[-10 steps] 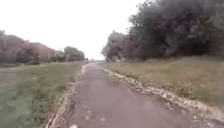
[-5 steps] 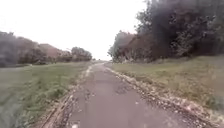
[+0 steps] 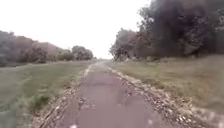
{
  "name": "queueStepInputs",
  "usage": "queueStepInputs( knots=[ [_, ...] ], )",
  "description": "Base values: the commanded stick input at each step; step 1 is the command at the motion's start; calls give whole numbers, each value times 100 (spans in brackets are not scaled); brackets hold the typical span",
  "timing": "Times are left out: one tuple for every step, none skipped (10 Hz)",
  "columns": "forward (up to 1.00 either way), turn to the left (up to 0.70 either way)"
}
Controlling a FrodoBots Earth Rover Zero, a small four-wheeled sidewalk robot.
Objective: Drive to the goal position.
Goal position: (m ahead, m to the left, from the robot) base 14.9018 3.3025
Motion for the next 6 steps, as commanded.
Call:
queueStepInputs(
  knots=[
    [100, 0],
    [100, 0],
    [100, 2],
    [100, 10],
    [100, 28],
    [100, 32]
  ],
)
